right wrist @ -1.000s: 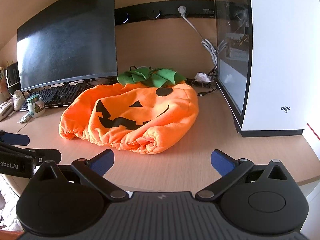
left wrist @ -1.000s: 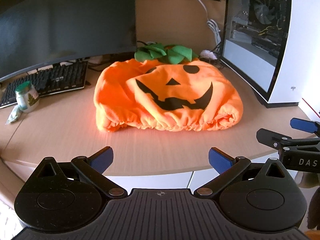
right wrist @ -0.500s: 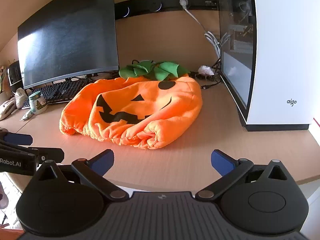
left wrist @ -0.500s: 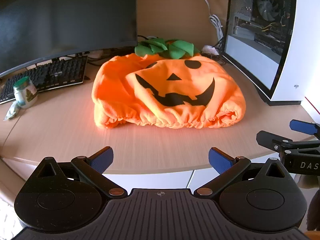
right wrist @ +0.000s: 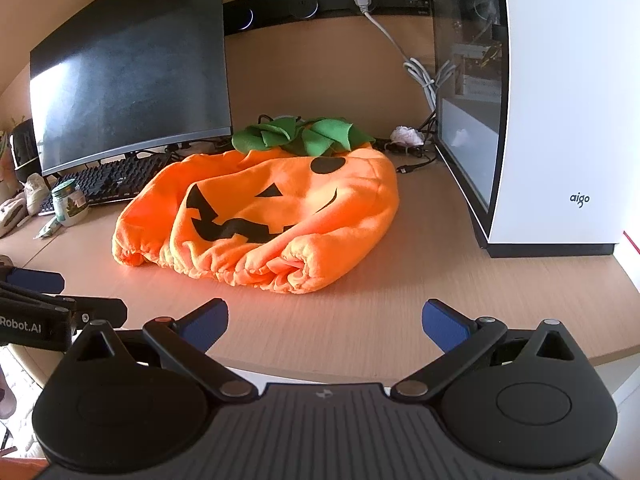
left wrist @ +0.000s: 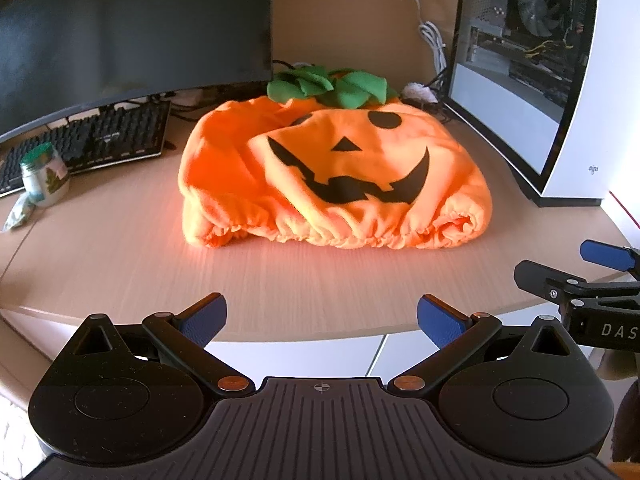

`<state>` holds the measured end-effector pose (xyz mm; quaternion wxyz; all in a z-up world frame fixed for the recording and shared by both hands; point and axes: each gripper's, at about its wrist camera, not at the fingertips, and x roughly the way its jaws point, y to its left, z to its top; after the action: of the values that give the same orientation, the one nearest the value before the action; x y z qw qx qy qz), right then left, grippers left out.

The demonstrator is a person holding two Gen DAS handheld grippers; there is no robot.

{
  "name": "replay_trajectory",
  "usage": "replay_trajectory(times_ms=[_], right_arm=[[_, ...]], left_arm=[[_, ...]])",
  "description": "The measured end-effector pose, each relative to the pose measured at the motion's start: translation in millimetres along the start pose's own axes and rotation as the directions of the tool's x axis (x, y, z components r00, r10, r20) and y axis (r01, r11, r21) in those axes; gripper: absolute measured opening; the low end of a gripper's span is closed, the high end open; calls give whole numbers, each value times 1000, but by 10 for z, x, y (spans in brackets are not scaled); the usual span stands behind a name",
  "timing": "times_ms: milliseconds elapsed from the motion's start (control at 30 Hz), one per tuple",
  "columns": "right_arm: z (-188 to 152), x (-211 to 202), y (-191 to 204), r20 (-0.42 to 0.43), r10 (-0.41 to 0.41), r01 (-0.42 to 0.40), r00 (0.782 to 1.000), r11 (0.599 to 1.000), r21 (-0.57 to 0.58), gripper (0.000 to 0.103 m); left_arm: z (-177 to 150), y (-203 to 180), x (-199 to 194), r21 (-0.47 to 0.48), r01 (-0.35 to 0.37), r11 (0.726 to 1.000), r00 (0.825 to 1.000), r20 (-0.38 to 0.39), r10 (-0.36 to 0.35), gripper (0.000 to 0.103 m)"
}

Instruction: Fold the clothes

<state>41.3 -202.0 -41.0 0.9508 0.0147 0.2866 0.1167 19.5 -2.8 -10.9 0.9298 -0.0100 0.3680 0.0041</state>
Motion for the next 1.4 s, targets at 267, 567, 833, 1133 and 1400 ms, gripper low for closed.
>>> replay_trajectory(times_ms=[267,567,833,1133,1400], right_arm=[[0,10,28,-2,4,-4,1000,1000,-6,103],[2,22,44,-8,15,-15,1000,1000,-12,103],[0,18,30,-8,14,-14,1000,1000,-9,103],[-13,14,15,-18,8,-8,1000,1000,-2,103],[-25,18,35,-27,6,-6,1000,1000,-6,103]], left_arm=[[-7,55,1,-20,-9,1000,1000,-7,9,103],[-22,59,-26,-24,-16,1000,1000,-5,16,103],[-24,53,-20,-20,-13,1000,1000,-3,13,103],[-13,30,3,-13,-5,1000,1000,-16,5,103],[-32,61,5,-22,-6,1000,1000,-28,5,103]])
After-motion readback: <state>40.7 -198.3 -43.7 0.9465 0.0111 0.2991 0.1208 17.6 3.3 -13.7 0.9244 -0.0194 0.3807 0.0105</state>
